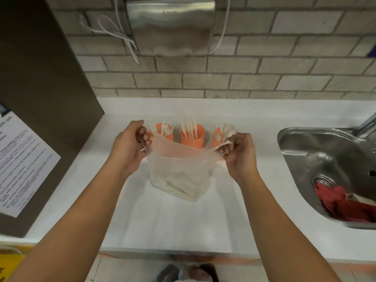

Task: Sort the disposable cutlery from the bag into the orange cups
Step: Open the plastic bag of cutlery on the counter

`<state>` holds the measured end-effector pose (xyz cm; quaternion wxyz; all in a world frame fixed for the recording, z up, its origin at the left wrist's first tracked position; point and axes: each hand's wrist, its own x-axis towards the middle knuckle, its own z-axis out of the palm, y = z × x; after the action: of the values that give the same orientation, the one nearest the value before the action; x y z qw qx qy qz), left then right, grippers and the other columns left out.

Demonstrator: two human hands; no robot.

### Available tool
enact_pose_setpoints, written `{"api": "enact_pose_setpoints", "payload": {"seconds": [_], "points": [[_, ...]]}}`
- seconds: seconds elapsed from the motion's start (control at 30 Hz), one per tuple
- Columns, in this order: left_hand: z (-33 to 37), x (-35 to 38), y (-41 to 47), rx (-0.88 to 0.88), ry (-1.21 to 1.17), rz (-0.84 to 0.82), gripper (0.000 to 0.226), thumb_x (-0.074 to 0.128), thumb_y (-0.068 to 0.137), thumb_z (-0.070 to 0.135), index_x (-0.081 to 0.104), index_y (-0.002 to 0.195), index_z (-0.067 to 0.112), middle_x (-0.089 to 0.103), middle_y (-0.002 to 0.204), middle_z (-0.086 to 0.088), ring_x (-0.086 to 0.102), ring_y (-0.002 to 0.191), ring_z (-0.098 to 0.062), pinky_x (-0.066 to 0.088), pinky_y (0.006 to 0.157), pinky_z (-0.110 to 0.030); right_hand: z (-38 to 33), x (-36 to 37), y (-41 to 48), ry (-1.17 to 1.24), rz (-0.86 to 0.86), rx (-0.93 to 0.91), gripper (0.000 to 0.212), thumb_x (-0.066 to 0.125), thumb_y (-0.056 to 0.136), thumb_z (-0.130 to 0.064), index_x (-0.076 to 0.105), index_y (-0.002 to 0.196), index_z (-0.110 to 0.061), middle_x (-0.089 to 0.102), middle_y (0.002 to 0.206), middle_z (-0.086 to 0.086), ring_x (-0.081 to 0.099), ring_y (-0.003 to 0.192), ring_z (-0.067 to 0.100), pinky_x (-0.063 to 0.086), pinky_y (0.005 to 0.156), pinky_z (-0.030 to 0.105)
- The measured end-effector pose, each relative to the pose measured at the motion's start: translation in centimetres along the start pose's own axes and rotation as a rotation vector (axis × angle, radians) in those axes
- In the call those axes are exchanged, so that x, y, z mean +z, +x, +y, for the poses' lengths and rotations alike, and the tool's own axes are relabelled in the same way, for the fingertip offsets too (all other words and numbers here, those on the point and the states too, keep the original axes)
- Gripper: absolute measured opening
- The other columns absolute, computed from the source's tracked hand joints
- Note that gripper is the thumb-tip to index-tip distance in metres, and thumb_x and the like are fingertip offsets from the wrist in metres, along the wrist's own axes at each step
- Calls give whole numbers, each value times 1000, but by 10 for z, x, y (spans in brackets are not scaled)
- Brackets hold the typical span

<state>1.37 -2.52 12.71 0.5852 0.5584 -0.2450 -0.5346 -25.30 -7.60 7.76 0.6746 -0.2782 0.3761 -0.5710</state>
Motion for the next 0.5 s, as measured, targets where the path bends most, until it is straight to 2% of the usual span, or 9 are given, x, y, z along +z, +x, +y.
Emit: {"api": "enact_pose_setpoints", "payload": {"seconds": [0.07,0.13,0.2,0.27,0.33,0.4,0.43,0.5], "points": [[-1,0,-2,163,470,116,28,75,92,36,55,84,17,47,69,5,45,58,-11,39,65,-30,-3,-5,4,-413,11,-20,49,59,94,-38,52,50,-17,46,54,1,47,57,21,43,62,29],[-4,-2,-4,258,987,122,46,89,78,42,55,103,21,52,80,7,53,69,-10,43,61,-31,-3,-11,9,-959,-104,-80,58,73,86,-44,41,49,-14,42,55,1,47,57,11,38,62,25],[-6,-2,-5,219,1352,28,63,92,69,53,56,116,33,58,96,9,61,88,-16,52,71,-33,-3,-14,11,-1390,-265,-142,62,79,82,-29,30,47,-17,32,54,-4,39,53,8,32,61,23],[-10,-1,-4,188,1580,-27,49,84,71,66,65,108,40,60,99,12,62,93,-17,51,73,-31,-4,-13,10,-1646,-353,-130,53,75,83,-22,34,49,-20,34,62,-5,40,68,16,32,66,27],[-14,-2,1,192,1692,-47,32,75,79,70,69,90,40,66,93,14,63,87,-15,45,65,-28,-5,-13,9,-1751,-376,-41,38,70,85,-21,41,60,-20,41,72,-4,47,78,22,37,65,28],[-20,-6,8,201,1717,-55,34,68,89,63,63,75,33,67,86,8,62,79,-16,40,60,-28,-5,-14,9,-1744,-358,19,26,63,88,-13,46,70,-19,50,78,-2,61,80,26,48,66,29],[-21,-7,8,211,1668,-73,38,65,94,57,58,70,29,64,80,5,59,74,-17,38,59,-29,-4,-15,8,-1698,-319,-10,25,58,89,-6,47,71,-19,53,77,-1,66,82,29,53,68,32],[-23,-7,7,218,1426,-87,40,54,104,46,54,73,21,59,76,1,54,71,-19,37,60,-32,-1,-15,7,-1509,-152,-137,27,52,88,1,47,69,-16,59,76,7,70,78,34,61,69,39]]}}
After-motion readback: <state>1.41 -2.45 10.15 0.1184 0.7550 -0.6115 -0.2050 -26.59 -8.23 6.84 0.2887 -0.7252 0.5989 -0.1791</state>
